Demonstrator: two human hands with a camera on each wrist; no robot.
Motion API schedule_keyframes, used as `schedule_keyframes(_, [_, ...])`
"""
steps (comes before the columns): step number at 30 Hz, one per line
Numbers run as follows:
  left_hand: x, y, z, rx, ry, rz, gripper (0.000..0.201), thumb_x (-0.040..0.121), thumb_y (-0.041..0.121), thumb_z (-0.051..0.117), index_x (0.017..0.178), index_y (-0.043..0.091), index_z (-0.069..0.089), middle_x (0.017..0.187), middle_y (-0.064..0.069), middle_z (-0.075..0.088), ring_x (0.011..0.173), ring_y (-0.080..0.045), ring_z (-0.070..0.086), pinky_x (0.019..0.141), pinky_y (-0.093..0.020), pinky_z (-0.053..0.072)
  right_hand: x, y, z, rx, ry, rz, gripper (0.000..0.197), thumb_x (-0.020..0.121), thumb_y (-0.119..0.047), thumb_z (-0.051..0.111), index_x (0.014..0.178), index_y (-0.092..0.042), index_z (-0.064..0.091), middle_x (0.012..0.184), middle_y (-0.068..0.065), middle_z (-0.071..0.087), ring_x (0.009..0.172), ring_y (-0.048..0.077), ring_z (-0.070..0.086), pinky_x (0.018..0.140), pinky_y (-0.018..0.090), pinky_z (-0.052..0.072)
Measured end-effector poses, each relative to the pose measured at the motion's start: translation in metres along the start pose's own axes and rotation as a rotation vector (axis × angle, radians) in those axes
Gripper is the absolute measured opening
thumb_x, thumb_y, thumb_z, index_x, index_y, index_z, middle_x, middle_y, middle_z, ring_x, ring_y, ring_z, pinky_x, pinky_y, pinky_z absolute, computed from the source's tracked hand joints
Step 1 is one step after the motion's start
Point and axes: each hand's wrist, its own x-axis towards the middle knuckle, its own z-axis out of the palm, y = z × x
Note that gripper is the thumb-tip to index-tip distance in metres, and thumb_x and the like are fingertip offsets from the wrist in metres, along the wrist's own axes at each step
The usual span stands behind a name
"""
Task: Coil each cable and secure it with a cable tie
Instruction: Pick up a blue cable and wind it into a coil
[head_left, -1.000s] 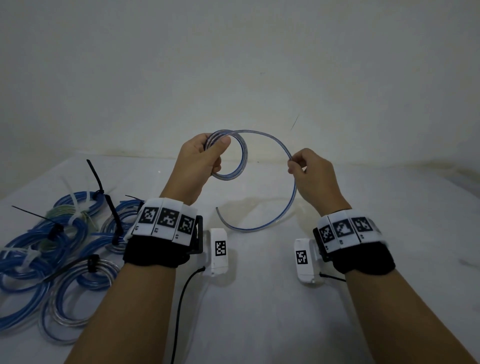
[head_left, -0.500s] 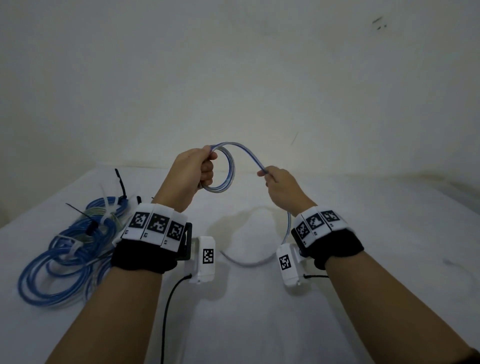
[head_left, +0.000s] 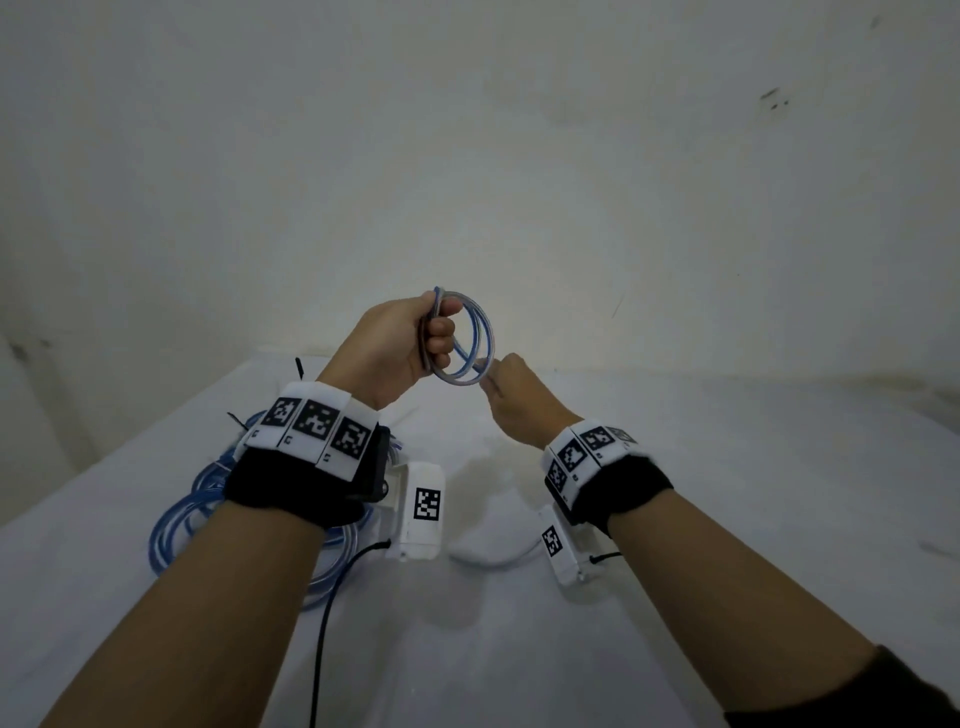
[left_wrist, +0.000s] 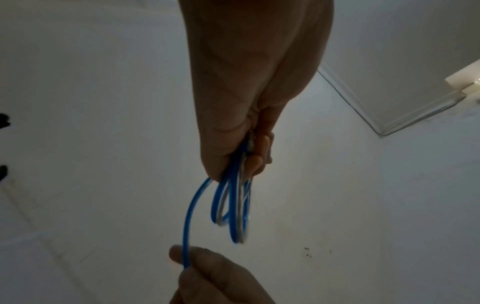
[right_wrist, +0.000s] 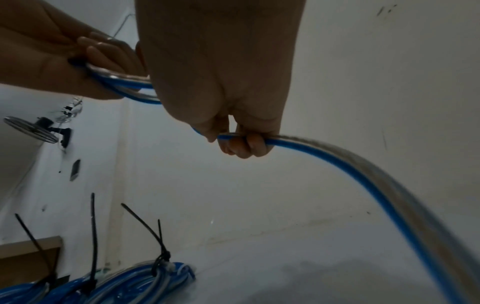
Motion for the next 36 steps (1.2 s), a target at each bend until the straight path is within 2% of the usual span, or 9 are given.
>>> schedule_keyframes(4, [0.002, 0.005, -0.010, -0.027, 0.162, 0.067, 0.031, 0.102, 0.018, 0.030, 0.077, 0.014, 0.047, 0.045, 0.010, 0.042, 0.039, -0.005, 0.036, 0.052, -0.021, 0.029, -0.002, -0.007, -0.004, 0.051, 0.049, 0.011, 0.035, 0.097, -0.002, 0.034, 0.129, -0.007, 0.045, 0.094, 0.012, 0.050, 0.085, 0.027, 0.049, 0.073, 0.028, 0.035])
schedule_keyframes(10, [0.004, 0.005, -0.033, 0.068, 0.260, 0.052, 0.031, 0.101, 0.020, 0.031, 0.075, 0.016, 0.047, 0.043, 0.011, 0.042, 0.039, -0.005, 0.034, 0.053, -0.021, 0.028, -0.005, 0.011, -0.019, 0.222, 0.189, 0.172, 0.016, 0.095, -0.004, 0.042, 0.099, -0.005, 0.057, 0.083, 0.010, 0.057, 0.076, 0.027, 0.057, 0.068, 0.035, 0.048])
schedule_keyframes(13, [0.004, 0.004, -0.033, 0.165, 0.245, 0.050, 0.031, 0.101, 0.022, 0.033, 0.076, 0.016, 0.050, 0.043, 0.011, 0.041, 0.039, -0.006, 0.036, 0.053, -0.021, 0.030, -0.004, 0.018, -0.027, 0.219, 0.278, 0.178, 0.016, 0.095, -0.006, 0.044, 0.096, -0.007, 0.059, 0.077, 0.009, 0.061, 0.072, 0.022, 0.056, 0.059, 0.025, 0.044])
schedule_keyframes(15, [0.005, 0.005, -0.030, 0.223, 0.231, 0.046, 0.031, 0.100, 0.023, 0.035, 0.076, 0.015, 0.052, 0.042, 0.011, 0.040, 0.040, -0.006, 0.036, 0.052, -0.021, 0.032, -0.002, 0.019, -0.031, 0.248, 0.304, 0.202, 0.016, 0.094, -0.005, 0.043, 0.097, -0.008, 0.058, 0.080, 0.010, 0.061, 0.075, 0.023, 0.058, 0.065, 0.030, 0.048])
schedule_keyframes(17, [0.006, 0.006, -0.025, 0.287, 0.212, 0.030, 0.031, 0.100, 0.024, 0.036, 0.077, 0.014, 0.054, 0.042, 0.011, 0.038, 0.040, -0.006, 0.035, 0.052, -0.021, 0.032, 0.000, 0.016, -0.034, 0.238, 0.283, 0.209, 0.018, 0.093, -0.007, 0.044, 0.108, -0.008, 0.054, 0.089, 0.011, 0.059, 0.082, 0.026, 0.058, 0.075, 0.036, 0.049])
schedule_keyframes(22, [0.006, 0.006, -0.012, 0.524, 0.126, -0.009, 0.031, 0.098, 0.025, 0.038, 0.076, 0.012, 0.055, 0.052, 0.006, 0.037, 0.044, -0.009, 0.031, 0.048, -0.021, 0.028, 0.004, 0.002, -0.035, 0.211, 0.197, 0.085, 0.050, 0.093, -0.021, 0.054, 0.138, -0.017, 0.035, 0.110, 0.004, 0.049, 0.099, 0.017, 0.050, 0.091, 0.032, 0.042])
schedule_keyframes(26, [0.007, -0.003, -0.008, 0.637, 0.075, -0.051, 0.034, 0.100, 0.025, 0.038, 0.074, 0.011, 0.055, 0.056, 0.003, 0.038, 0.039, -0.007, 0.032, 0.043, -0.017, 0.027, 0.004, 0.001, -0.028, 0.157, 0.202, -0.004, 0.029, 0.097, -0.013, 0.043, 0.125, -0.011, 0.052, 0.108, 0.012, 0.058, 0.100, 0.020, 0.051, 0.082, 0.026, 0.036])
schedule_keyframes(30, [0.006, -0.022, -0.006, 0.701, 0.049, -0.140, 0.035, 0.100, 0.025, 0.035, 0.073, 0.011, 0.052, 0.055, 0.002, 0.036, 0.042, -0.010, 0.031, 0.043, -0.019, 0.026, -0.007, 0.016, -0.025, 0.114, 0.176, 0.013, 0.025, 0.097, -0.009, 0.040, 0.106, -0.007, 0.063, 0.097, 0.014, 0.063, 0.094, 0.027, 0.057, 0.079, 0.032, 0.041])
schedule_keyframes(36, [0.008, -0.059, 0.006, 0.634, 0.041, -0.222, 0.031, 0.096, 0.015, 0.033, 0.070, 0.010, 0.049, 0.049, 0.002, 0.032, 0.038, -0.010, 0.026, 0.040, -0.018, 0.022, -0.031, 0.041, -0.028, 0.052, 0.038, 0.067, 0.029, 0.098, -0.018, 0.042, 0.116, -0.008, 0.063, 0.106, 0.009, 0.061, 0.102, 0.020, 0.053, 0.084, 0.024, 0.036])
